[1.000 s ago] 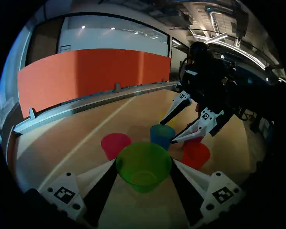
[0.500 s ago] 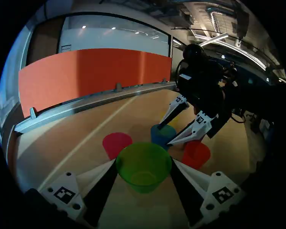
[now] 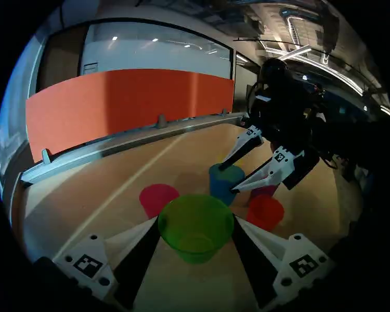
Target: Pour water
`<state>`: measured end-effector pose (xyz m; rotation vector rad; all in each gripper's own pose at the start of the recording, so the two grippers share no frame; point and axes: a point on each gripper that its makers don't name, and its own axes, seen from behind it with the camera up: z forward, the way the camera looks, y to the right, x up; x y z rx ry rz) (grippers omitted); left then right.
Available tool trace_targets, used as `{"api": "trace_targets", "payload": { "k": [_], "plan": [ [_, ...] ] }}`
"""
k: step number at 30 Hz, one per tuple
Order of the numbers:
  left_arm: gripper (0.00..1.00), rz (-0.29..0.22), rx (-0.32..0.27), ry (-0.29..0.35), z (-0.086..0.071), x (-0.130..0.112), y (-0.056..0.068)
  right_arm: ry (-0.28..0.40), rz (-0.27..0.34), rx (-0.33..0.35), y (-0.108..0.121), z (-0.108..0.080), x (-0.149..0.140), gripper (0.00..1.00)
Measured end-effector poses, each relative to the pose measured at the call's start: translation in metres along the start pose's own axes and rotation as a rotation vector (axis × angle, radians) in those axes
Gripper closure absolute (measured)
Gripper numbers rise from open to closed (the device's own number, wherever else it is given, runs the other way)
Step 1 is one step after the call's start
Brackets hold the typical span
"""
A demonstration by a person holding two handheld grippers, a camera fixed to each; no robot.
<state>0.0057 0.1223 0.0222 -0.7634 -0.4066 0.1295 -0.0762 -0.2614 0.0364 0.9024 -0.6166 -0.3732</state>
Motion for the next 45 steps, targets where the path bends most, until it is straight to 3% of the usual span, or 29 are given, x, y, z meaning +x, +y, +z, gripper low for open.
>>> {"api": "trace_targets", "payload": {
  "k": [24,45],
  "plan": [
    [0.1,0.012,-0.012,0.14,-0.021,0.054,0.033,0.358,0.049,-0.057,-0.019,-0.101,0.064,0.08],
    [0.1,0.023,-0.037,0.237,-0.034,0.092,0.064,0.547,0.015,-0.105,-0.035,-0.148,0.092,0.08]
  ]
}}
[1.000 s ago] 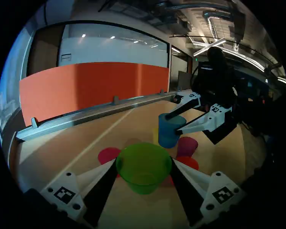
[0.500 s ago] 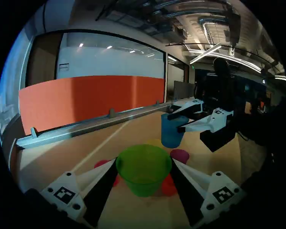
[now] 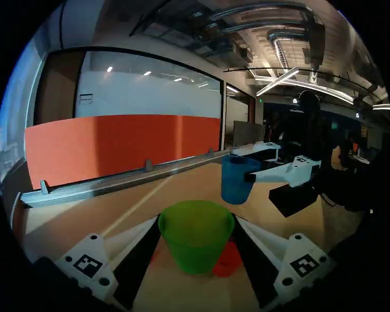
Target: Pour water
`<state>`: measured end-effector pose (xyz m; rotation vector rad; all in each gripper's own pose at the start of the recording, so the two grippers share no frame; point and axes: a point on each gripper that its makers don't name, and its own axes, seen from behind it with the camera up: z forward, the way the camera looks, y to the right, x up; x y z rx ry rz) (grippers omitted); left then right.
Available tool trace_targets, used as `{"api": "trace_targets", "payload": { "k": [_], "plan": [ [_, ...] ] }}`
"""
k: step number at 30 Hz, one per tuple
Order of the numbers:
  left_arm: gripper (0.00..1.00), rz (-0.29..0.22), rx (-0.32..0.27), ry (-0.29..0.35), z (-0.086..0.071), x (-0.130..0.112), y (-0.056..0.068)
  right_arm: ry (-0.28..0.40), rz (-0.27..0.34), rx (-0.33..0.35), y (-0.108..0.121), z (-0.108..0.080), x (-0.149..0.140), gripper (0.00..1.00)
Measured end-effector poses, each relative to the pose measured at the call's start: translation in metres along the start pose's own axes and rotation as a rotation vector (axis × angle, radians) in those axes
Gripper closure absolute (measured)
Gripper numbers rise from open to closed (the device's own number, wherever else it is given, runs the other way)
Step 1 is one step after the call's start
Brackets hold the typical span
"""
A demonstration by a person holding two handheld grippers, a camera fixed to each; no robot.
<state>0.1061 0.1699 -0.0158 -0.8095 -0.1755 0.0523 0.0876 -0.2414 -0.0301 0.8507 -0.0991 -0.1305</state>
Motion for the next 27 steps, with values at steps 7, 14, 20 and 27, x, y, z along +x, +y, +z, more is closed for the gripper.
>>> {"api": "trace_targets", "payload": {
  "k": [7,14,20,27],
  "plan": [
    [0.1,0.011,-0.016,0.017,-0.001,0.008,0.009,0.056,0.008,-0.014,-0.001,-0.003,0.013,0.08],
    [0.1,0.027,-0.022,0.017,-0.003,0.012,0.013,0.071,0.003,-0.013,-0.002,-0.009,0.018,0.08],
    [0.1,0.03,-0.029,0.023,-0.004,0.015,0.02,0.068,-0.019,-0.011,-0.003,-0.015,0.021,0.08],
    [0.1,0.037,-0.038,0.028,-0.003,0.018,0.027,0.062,-0.035,-0.012,-0.004,-0.022,0.022,0.08]
  ]
}}
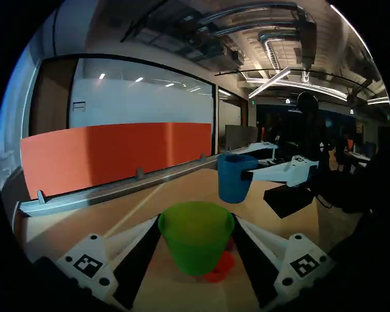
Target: Pour water
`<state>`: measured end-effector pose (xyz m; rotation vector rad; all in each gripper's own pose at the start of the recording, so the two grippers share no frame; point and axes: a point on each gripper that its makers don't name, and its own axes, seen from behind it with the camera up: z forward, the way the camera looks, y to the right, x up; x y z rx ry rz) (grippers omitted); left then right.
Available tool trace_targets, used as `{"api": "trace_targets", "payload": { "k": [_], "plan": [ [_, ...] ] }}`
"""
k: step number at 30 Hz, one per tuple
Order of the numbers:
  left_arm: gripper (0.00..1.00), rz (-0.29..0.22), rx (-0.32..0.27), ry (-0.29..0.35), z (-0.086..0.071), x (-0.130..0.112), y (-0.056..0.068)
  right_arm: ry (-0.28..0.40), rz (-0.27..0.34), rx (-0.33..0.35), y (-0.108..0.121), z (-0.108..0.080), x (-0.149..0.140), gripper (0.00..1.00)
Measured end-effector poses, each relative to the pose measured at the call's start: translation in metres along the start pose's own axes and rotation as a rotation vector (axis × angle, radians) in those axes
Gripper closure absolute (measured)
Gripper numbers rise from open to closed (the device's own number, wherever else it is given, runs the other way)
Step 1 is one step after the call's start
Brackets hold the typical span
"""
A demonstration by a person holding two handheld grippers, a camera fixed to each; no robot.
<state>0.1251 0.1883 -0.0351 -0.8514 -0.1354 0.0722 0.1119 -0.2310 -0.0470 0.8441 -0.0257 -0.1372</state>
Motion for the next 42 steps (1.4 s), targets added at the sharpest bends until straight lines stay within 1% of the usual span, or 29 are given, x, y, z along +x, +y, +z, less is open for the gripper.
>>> {"api": "trace_targets", "payload": {
  "k": [6,15,24,27,31,38,42],
  "plan": [
    [0.1,0.002,-0.014,0.007,0.001,0.002,0.008,0.0,-0.001,0.008,-0.002,-0.005,0.003,0.08],
    [0.1,0.002,-0.013,0.02,0.005,0.004,0.014,0.0,-0.011,0.006,-0.002,-0.009,0.007,0.08],
    [0.1,-0.001,-0.036,0.023,0.009,0.001,0.026,-0.002,-0.051,0.017,-0.003,-0.01,0.012,0.08],
    [0.1,0.0,-0.049,0.024,0.01,0.0,0.032,-0.004,-0.072,0.024,-0.004,-0.01,0.015,0.08],
    [0.1,-0.002,-0.071,0.026,0.012,-0.001,0.039,-0.005,-0.116,0.021,-0.002,-0.01,0.02,0.08],
    [0.1,-0.014,-0.1,0.034,0.015,0.0,0.047,-0.012,-0.21,-0.005,0.005,-0.007,0.03,0.08],
    [0.1,-0.019,-0.108,0.04,0.016,0.001,0.049,-0.006,-0.264,-0.015,0.008,-0.006,0.038,0.08]
  ]
}}
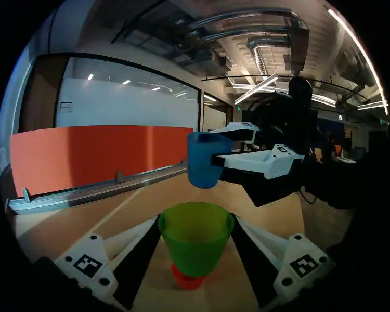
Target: Pour water
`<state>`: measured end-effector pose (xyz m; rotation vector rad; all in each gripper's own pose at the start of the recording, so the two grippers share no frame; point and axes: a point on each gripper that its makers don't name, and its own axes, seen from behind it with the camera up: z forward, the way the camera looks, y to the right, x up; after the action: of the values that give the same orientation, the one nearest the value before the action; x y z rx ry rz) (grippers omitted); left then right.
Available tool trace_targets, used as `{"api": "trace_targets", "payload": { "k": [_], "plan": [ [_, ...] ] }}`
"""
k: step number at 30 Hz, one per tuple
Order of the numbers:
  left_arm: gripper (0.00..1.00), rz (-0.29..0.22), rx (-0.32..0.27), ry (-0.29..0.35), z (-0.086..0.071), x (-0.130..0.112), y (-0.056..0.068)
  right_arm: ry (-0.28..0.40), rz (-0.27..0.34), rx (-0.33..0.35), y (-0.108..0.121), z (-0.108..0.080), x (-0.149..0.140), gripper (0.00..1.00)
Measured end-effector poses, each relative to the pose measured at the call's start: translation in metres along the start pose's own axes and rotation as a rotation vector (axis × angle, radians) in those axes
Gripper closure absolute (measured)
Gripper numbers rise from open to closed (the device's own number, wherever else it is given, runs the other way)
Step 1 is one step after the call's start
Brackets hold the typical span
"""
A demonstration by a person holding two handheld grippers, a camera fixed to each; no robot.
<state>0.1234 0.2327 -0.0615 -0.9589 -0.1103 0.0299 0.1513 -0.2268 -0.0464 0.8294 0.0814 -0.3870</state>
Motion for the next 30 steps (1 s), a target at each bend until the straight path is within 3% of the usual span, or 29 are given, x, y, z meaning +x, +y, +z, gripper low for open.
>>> {"api": "trace_targets", "payload": {
  "k": [16,30],
  "plan": [
    [0.1,0.015,-0.03,0.005,0.003,0.001,0.01,0.036,-0.207,-0.012,0.005,0.004,0.031,0.09],
    [0.1,0.016,-0.04,0.015,0.004,0.004,0.012,0.044,-0.353,-0.011,0.011,0.016,0.046,0.09]
  ]
}}
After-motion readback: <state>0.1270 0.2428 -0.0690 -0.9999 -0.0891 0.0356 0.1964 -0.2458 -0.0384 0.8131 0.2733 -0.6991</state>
